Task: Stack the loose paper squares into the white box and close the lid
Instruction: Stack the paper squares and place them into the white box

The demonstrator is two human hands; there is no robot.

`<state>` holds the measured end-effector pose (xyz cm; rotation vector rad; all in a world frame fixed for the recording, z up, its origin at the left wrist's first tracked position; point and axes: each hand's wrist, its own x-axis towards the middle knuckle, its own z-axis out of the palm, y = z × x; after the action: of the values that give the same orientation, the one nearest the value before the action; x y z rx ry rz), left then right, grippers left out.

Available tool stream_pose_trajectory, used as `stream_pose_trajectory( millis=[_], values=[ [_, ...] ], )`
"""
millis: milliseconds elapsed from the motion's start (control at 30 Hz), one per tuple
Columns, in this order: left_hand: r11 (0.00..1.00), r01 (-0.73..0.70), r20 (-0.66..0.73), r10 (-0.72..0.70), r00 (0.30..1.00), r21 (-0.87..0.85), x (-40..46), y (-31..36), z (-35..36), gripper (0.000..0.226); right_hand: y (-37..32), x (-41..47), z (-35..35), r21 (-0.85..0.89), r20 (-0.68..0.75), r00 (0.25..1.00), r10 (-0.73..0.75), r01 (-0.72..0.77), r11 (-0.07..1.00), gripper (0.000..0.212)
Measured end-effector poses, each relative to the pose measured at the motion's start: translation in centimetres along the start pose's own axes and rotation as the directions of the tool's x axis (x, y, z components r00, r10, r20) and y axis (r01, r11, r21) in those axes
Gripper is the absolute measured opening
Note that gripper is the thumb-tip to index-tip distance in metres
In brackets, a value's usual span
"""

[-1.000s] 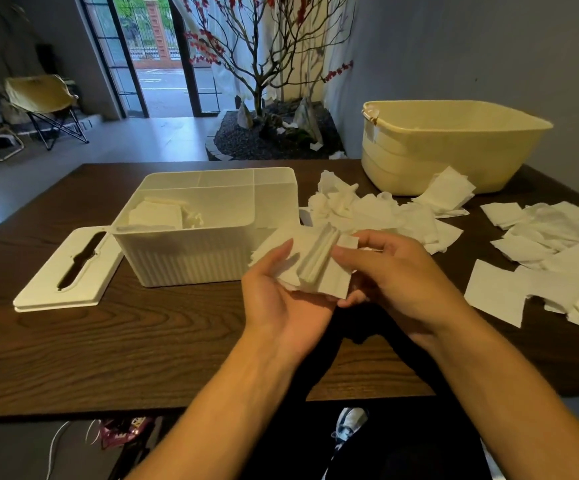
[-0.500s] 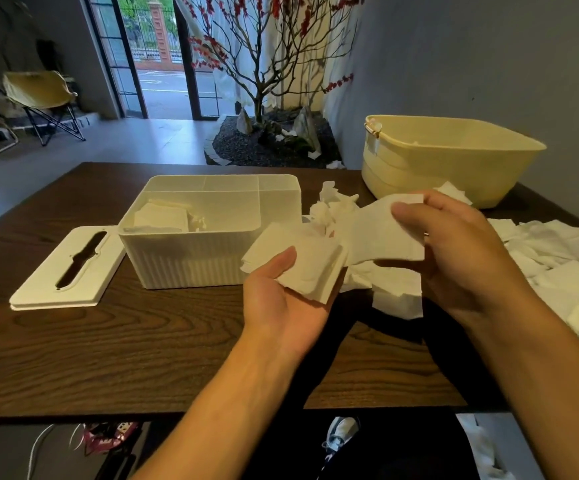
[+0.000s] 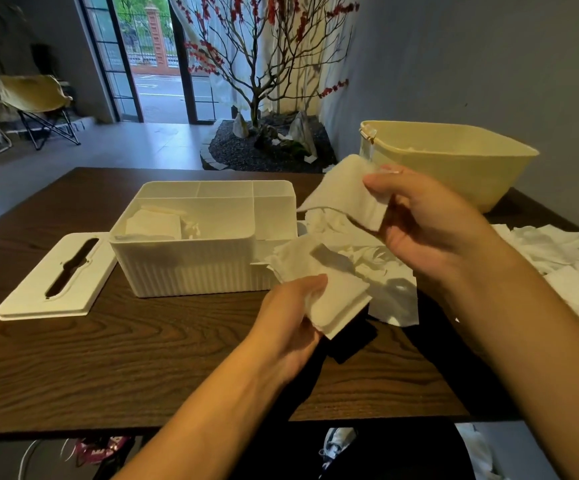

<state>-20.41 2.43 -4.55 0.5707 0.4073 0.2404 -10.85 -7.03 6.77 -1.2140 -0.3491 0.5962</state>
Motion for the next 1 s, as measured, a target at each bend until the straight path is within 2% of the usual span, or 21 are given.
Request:
stream_pose_trajectory(
  millis=[67, 133, 200, 333, 433, 533, 633, 700, 800, 867, 933, 1000],
  values=[
    [0.996, 0.025, 0.086, -0.018, 0.996, -0.086, -0.3, 0.2, 0.4, 0.035, 1.2, 0.2, 0.3, -0.014, -0.024, 1.000, 0.016, -0.016, 1.000, 0.010],
    [0.982, 0.029, 0.169, 0.003, 0.986, -0.185, -0.6, 0.5, 0.5, 0.046, 3.1, -0.2, -0.1, -0.202, -0.060, 0.997, 0.040, -0.051, 0.978, 0.010],
    [0.972, 0.030, 0.240, 0.028, 0.970, -0.235, -0.7, 0.6, 0.1, 0.051, 5.0, -0.7, -0.9, -0.395, -0.111, 0.992, 0.058, -0.098, 0.913, 0.011],
    [0.981, 0.032, 0.330, 0.034, 0.943, -0.191, 0.1, 0.2, -0.8, 0.077, 6.1, -1.0, -1.9, -0.545, -0.132, 0.987, 0.087, -0.146, 0.826, 0.016],
    [0.986, 0.044, 0.294, 0.005, 0.956, -0.160, 0.5, -0.1, -0.6, 0.065, 5.7, -1.2, -1.9, -0.646, -0.086, 0.990, 0.112, -0.141, 0.750, 0.022],
    [0.993, 0.013, 0.222, 0.014, 0.975, -0.118, 0.4, -0.4, -0.4, 0.051, 4.9, -0.8, -1.9, -0.683, -0.052, 0.990, 0.132, -0.132, 0.719, 0.016],
    [0.993, 0.013, 0.194, 0.011, 0.981, -0.117, 0.3, -0.3, -0.4, 0.055, 4.3, -0.1, -1.7, -0.718, 0.002, 0.993, 0.121, -0.083, 0.691, 0.014],
    [0.986, 0.027, 0.220, 0.009, 0.975, -0.162, 0.4, -0.1, -0.6, 0.063, 4.2, 0.0, -1.6, -0.647, 0.069, 0.992, 0.102, -0.034, 0.762, 0.014],
    [0.981, 0.007, 0.250, 0.042, 0.967, -0.191, 0.8, 0.0, -1.2, 0.074, 4.3, -0.5, -1.5, -0.437, 0.146, 0.979, 0.141, -0.064, 0.897, 0.010],
    [0.982, 0.002, 0.258, 0.049, 0.965, -0.191, 0.9, -0.1, -1.3, 0.082, 4.8, -0.6, -1.8, -0.440, 0.121, 0.973, 0.195, -0.124, 0.890, 0.013],
    [0.983, -0.010, 0.257, 0.057, 0.965, -0.181, 0.7, -0.1, -1.1, 0.086, 5.4, -0.5, -2.0, -0.528, 0.022, 0.974, 0.226, -0.180, 0.830, 0.010],
    [0.983, -0.019, 0.252, 0.065, 0.966, -0.184, 0.3, 0.0, -0.6, 0.080, 5.8, -0.5, -2.0, -0.634, -0.025, 0.986, 0.163, -0.142, 0.760, 0.018]
  ],
)
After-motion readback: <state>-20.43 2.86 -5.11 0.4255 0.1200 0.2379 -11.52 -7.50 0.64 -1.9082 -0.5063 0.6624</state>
